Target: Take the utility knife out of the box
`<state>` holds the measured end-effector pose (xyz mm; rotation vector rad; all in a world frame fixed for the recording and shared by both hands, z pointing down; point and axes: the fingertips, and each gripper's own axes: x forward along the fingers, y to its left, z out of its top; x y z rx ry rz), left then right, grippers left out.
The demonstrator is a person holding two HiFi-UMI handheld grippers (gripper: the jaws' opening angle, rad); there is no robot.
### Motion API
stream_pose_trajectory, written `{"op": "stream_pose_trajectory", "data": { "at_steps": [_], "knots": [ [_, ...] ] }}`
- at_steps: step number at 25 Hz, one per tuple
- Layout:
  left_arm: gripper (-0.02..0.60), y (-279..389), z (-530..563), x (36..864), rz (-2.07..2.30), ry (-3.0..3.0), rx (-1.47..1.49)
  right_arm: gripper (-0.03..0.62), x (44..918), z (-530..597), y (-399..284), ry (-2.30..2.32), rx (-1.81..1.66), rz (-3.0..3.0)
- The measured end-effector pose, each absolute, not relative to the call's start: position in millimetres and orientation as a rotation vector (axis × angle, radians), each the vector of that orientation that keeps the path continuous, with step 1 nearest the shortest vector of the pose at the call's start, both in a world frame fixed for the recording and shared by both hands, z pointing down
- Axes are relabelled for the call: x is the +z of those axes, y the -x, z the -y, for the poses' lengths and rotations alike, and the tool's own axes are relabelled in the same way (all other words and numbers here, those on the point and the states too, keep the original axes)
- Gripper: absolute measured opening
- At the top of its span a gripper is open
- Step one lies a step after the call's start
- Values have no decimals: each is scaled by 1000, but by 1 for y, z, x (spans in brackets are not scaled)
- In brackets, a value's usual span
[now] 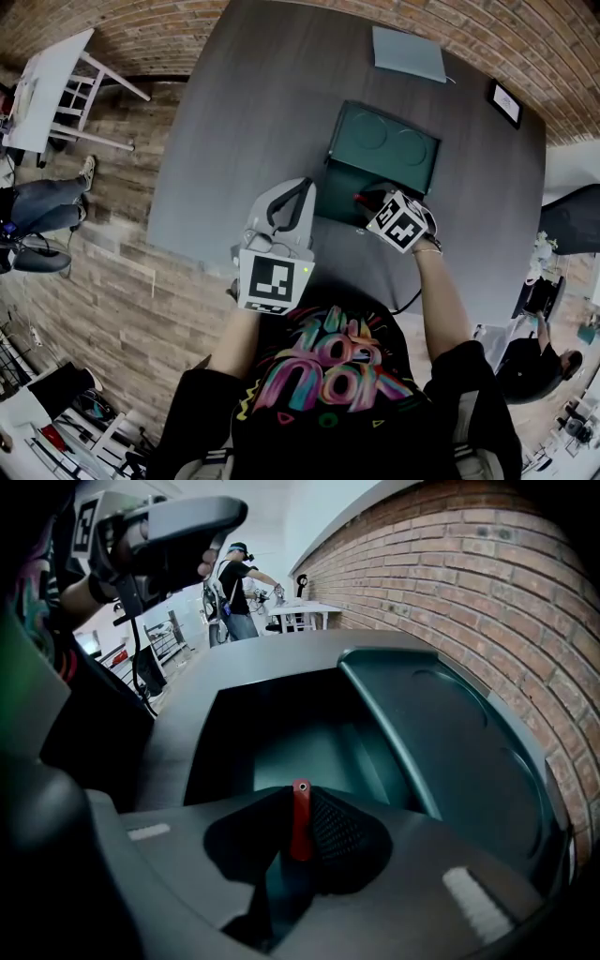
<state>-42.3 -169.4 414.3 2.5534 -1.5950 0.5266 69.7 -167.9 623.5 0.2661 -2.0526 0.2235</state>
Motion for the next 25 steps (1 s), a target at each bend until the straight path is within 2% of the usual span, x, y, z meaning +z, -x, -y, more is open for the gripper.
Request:
{"op": "stream_pose_trajectory", "data": {
  "at_steps": [15,25],
  "knots": [
    [0,40,175,404,1575,-2606,515,55,576,174,-60,-368,143,2164],
    [0,18,181,390,1510,-2674,493,55,502,187,-68,-581,110,2336]
  ]
}}
